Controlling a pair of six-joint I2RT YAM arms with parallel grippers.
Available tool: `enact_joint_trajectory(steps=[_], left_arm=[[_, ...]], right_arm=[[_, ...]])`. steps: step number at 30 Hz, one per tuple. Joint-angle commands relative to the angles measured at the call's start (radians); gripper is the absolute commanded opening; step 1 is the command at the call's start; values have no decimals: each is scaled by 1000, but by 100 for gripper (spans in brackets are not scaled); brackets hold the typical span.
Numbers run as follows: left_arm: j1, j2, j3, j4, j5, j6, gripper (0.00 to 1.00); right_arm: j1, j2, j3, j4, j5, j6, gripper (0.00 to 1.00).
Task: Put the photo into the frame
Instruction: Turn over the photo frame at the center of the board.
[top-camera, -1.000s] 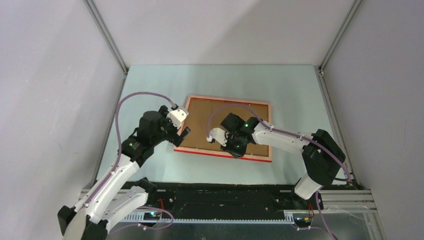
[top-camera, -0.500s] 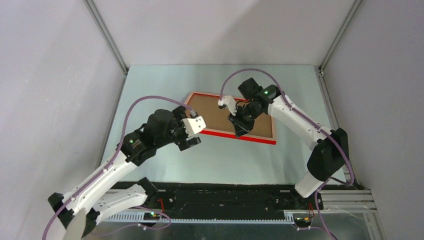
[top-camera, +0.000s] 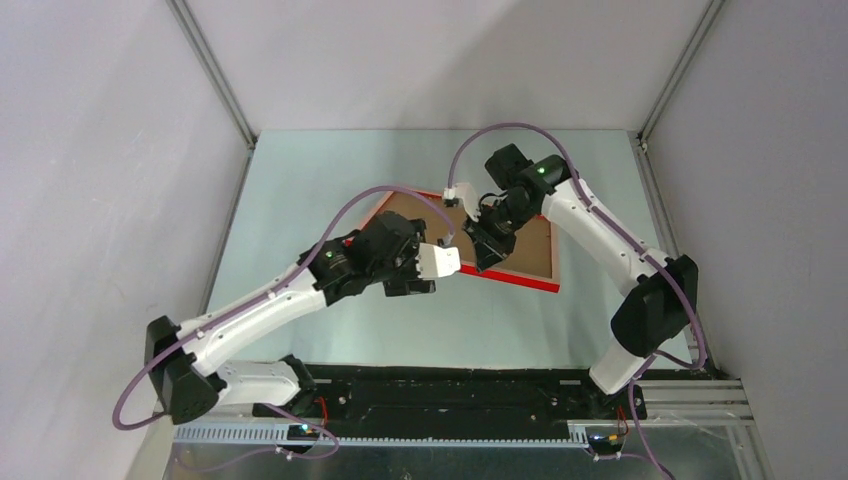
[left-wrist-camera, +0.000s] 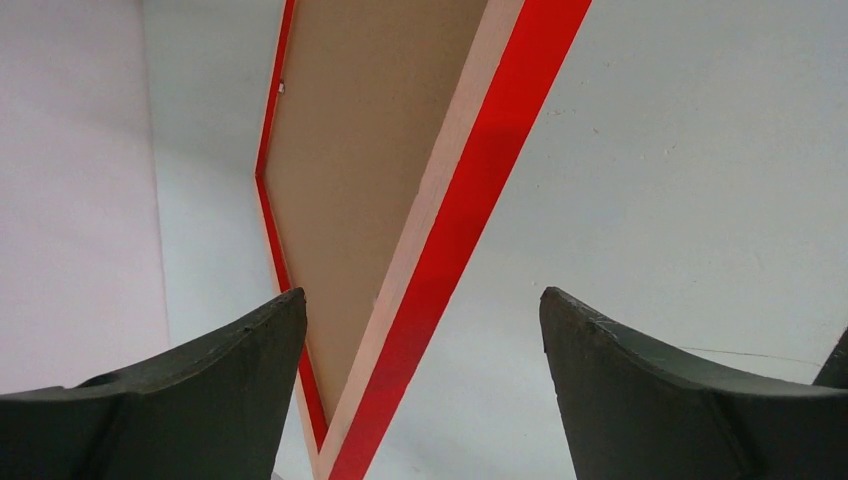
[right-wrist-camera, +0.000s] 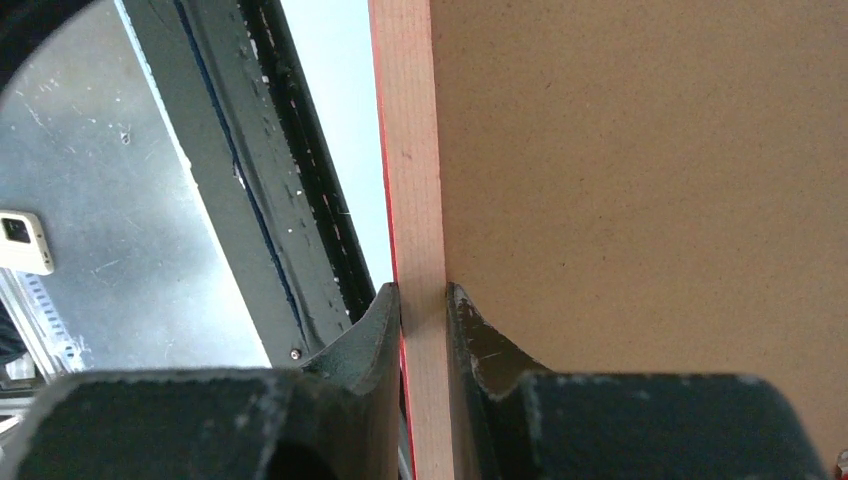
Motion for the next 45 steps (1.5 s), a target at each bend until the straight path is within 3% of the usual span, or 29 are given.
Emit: enact_joint_trajectory(steps=[1,10,17,24,29,32,36,43,45], left_arm=[[-8,54,55,17,-24,25,89],[-31,138,115,39,-35,-11,71],[-62,191,139,38,-59,-16,51],[-67,213,146,38,-65,-29,44],[-69,204,143,36,-71,-36,31],[-73,195,137,36,-76,-39,19],[-80,185,131,35,-91,-37,2],[-84,150,159,4,-99,-40,0],[-84,133,167,-11,-97,-43,0]], right_arm=[[-26,-17,79,-52,-87,1,0],[-51,-17,92,-73,-112,0,0],[-62,-24,90,-75,-127,-1,0],[-67,-30,87,-77,-126,-2,0],[-75,-39,81,-75,-119,1,0],[-83,-48,82,-72,-116,7,0],[-90,-62,85,-60,-97,26,10],[-114,-114,84,-13,-43,72,44],[-131,-137,83,5,-38,86,50]])
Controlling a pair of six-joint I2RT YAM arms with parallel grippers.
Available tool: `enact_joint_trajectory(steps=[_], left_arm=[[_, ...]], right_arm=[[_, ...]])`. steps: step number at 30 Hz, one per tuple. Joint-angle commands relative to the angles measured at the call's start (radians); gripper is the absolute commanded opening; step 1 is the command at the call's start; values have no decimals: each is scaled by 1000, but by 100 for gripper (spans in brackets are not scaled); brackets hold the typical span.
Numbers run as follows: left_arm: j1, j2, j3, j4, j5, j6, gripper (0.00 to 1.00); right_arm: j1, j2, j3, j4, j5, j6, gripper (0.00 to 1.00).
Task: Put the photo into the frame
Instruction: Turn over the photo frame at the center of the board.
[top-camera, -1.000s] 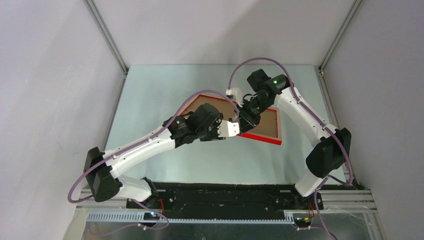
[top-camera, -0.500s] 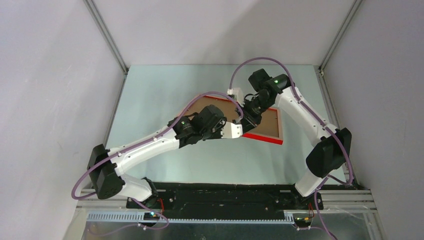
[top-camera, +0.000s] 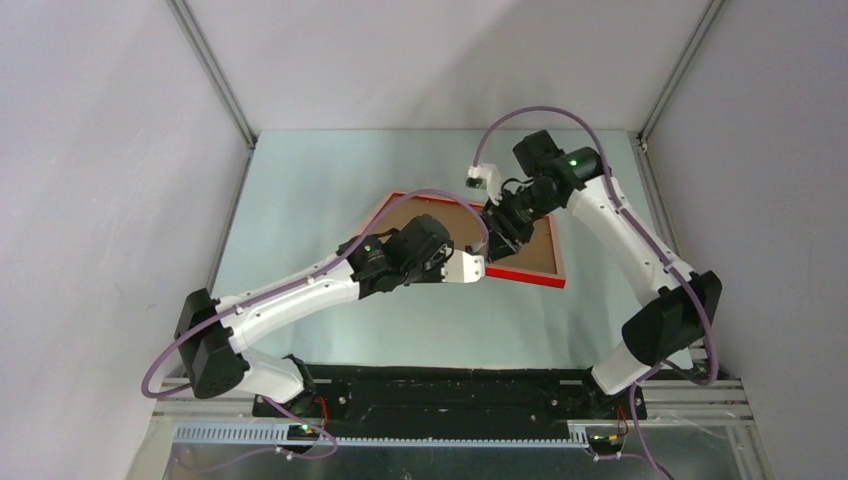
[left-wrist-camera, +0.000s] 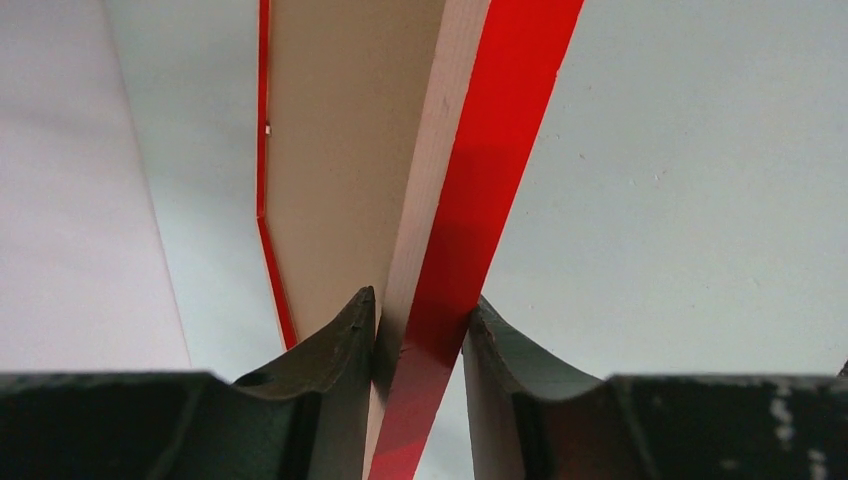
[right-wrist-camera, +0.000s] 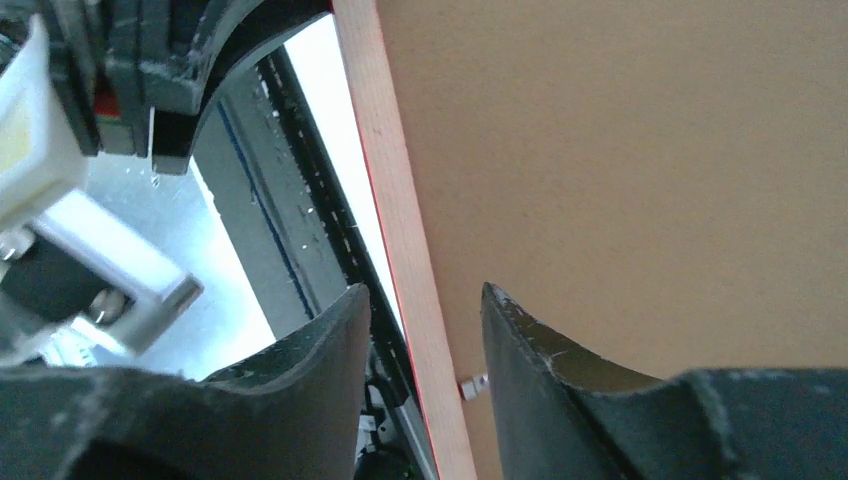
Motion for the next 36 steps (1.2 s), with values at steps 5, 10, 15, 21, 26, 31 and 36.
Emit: enact_joint_trajectory(steps=[5,10,15,21,26,31,36], left_arm=[[-1,-121,70,-32,2,-51,0],[-1,-155,115,-68,-3,-62,0],[0,-184,168,-109,11,-60,0],[6,-200,240,-202,53,-62,0],[34,-203,298,-272,98,-70,0],[83,-205,349,-335,157,-84,0],[122,-204,361,-359,189,-84,0]], right_arm=[[-105,-160,38,103,10,105,58],[-167,-294,-20,205,-13,151,64],[-223,-415,-147,307,-24,173,69],[-323,-539,-247,372,-136,173,71],[-348,-588,-311,410,-134,127,71],[-365,-620,-349,435,-152,89,71],[-375,-646,-387,461,-194,50,71]])
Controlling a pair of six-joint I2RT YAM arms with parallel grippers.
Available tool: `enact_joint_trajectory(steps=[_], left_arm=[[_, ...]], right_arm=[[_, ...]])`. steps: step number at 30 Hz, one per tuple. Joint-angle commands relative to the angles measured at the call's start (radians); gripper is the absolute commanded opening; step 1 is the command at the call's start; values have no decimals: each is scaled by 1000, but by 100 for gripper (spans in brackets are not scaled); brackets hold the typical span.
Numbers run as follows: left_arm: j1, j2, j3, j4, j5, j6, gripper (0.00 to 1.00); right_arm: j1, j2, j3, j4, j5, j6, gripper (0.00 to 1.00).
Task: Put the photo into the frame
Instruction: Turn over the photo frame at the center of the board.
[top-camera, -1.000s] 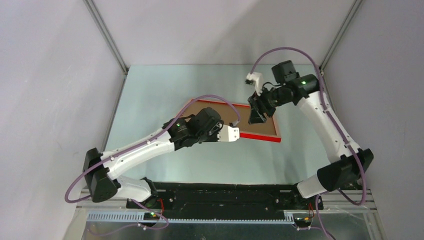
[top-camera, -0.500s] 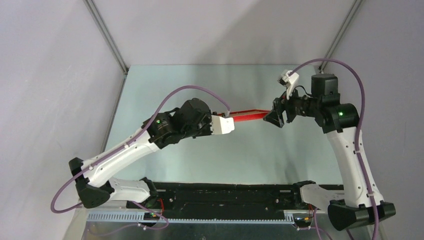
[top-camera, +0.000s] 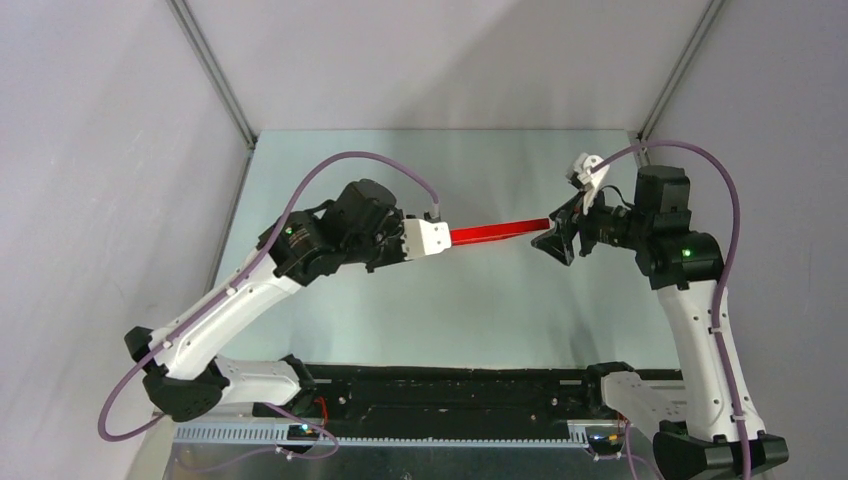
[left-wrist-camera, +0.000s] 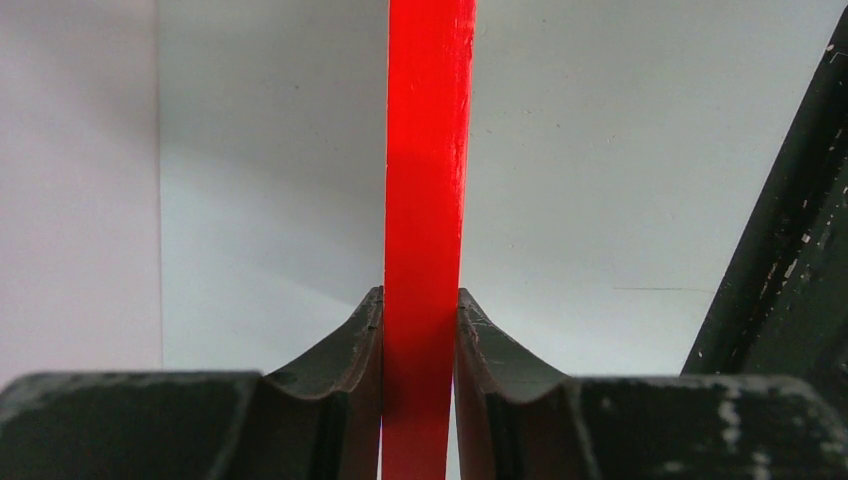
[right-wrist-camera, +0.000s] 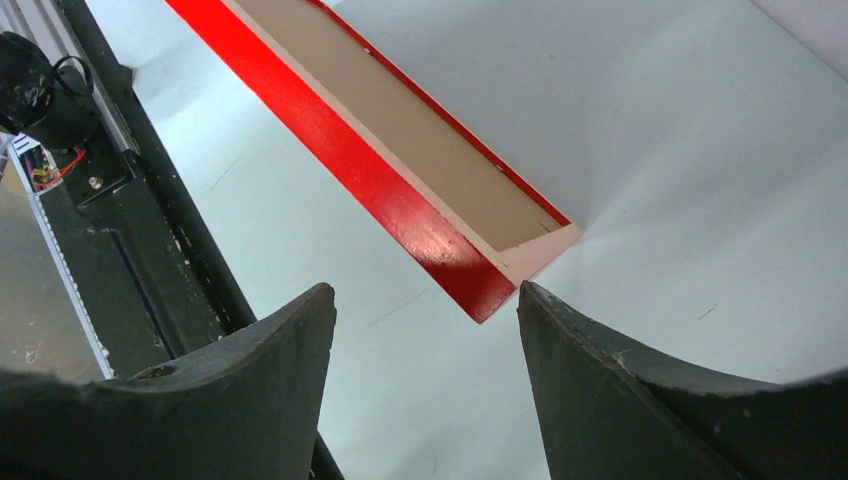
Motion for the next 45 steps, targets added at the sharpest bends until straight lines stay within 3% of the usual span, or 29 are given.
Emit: enact_joint_trajectory(steps=[1,20,27,29,34,37,45], left_arm=[[35,-41,74,10,43,-16,0],[100,8,140,-89,177,34,0],[117,55,188,-125,199,59,0],[119,70,202,-143,200,65,0],[132,102,220,-156,204,66,0],[135,118,233,-157,203,61,2],[135,157,263,-155,186,64,31]], right_arm=[[-11,-29,-34,49,-60,-68,71],[-21,79,-138,263,-225,-175,71],[29,103,-138,267,-247,-212,65],[36,99,-138,269,-249,-219,61],[41,83,-138,255,-250,-232,36],[43,79,-138,243,-249,-243,27],[42,86,-114,212,-253,-254,14]])
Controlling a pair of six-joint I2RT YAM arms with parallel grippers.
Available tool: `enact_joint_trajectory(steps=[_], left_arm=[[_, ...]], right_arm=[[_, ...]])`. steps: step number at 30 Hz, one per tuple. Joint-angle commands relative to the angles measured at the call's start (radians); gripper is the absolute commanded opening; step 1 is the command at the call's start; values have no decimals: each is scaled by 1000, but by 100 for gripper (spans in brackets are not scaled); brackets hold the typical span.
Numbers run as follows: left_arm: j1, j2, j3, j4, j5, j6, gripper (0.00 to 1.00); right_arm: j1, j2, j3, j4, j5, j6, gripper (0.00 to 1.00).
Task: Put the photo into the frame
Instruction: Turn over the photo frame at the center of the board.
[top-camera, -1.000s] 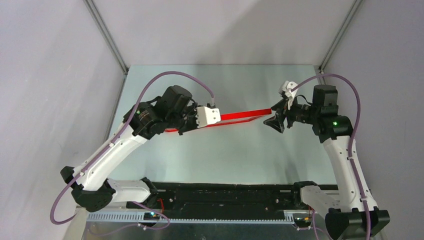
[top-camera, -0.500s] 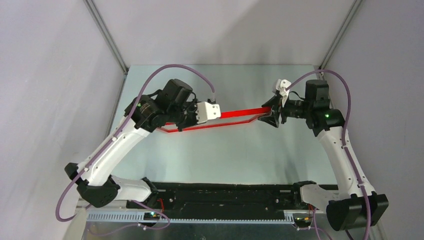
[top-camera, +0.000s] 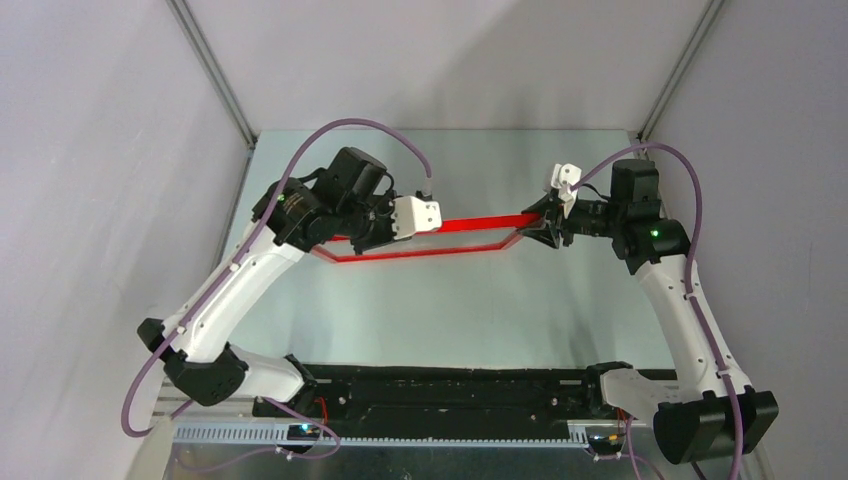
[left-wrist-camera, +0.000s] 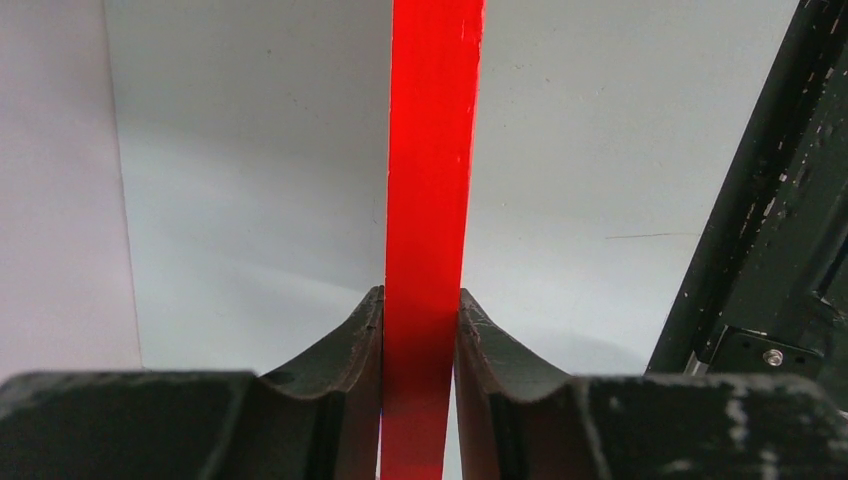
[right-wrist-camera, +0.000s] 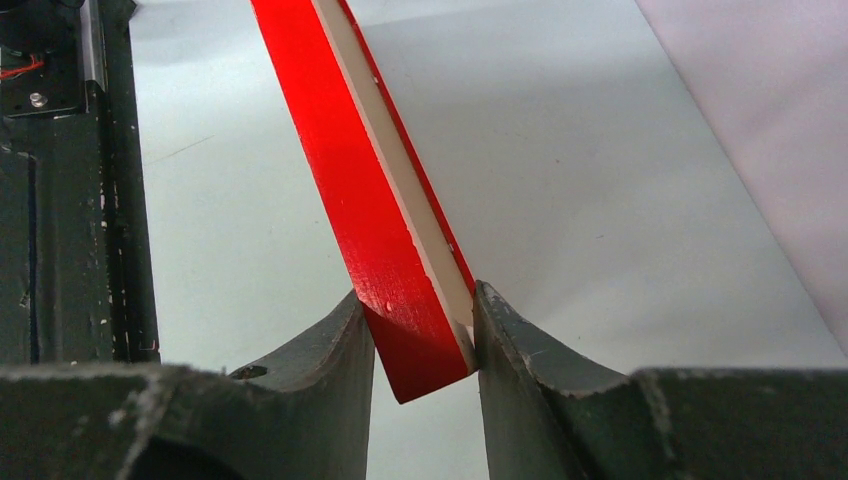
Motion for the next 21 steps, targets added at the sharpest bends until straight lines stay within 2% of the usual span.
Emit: enact_joint_trajectory(steps=[1,5,8,10,15,21], left_arm=[[-7,36,39,68,39,-21,36],[-6,57,36,68,25,-10,50],[-6,75,40,67,15,-7,53],[-6,83,41,67,10,-6,53],[-6,88,42,66,-8,6,39],[-7,74,33,65,-29,17,38]], right_arm=[[10,-9,28,-41,-40,46,13],[8,-8,33,-45,-38,42,11],[6,-6,40,-50,-40,44,9],[5,-5,46,-56,-38,42,9],[-1,-6,51,-66,-30,33,7],[-9,-2,55,-72,-30,31,7]])
